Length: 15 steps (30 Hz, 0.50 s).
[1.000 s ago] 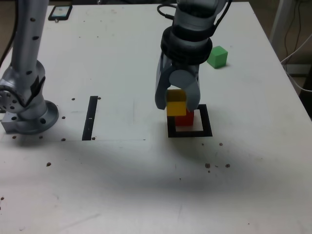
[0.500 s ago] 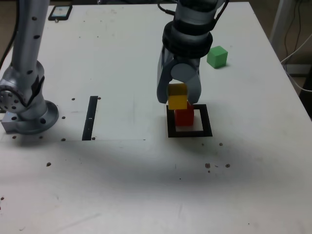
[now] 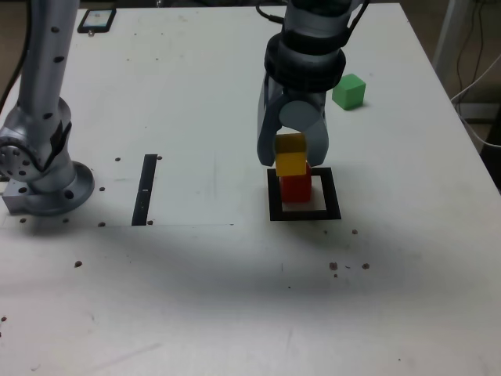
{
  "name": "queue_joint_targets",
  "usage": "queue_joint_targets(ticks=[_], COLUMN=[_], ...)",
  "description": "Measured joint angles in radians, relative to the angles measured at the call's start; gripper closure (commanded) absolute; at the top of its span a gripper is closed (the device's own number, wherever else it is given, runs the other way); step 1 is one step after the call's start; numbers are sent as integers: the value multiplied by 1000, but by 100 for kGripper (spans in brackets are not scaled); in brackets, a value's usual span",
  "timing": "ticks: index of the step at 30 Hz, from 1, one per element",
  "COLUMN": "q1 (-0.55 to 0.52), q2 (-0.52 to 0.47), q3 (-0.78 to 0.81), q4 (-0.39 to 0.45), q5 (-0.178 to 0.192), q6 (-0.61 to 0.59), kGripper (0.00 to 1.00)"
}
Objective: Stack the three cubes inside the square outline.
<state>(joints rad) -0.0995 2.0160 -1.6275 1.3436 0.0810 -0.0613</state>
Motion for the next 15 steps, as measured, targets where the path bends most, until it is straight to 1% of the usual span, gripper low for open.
queue_joint_targets(ticks=[6,15], q1=[0,0], q2=[0,6], q3=[0,7], q4=[-5,-21], q5=[1,-1], q6=[0,0], kGripper=[82,73])
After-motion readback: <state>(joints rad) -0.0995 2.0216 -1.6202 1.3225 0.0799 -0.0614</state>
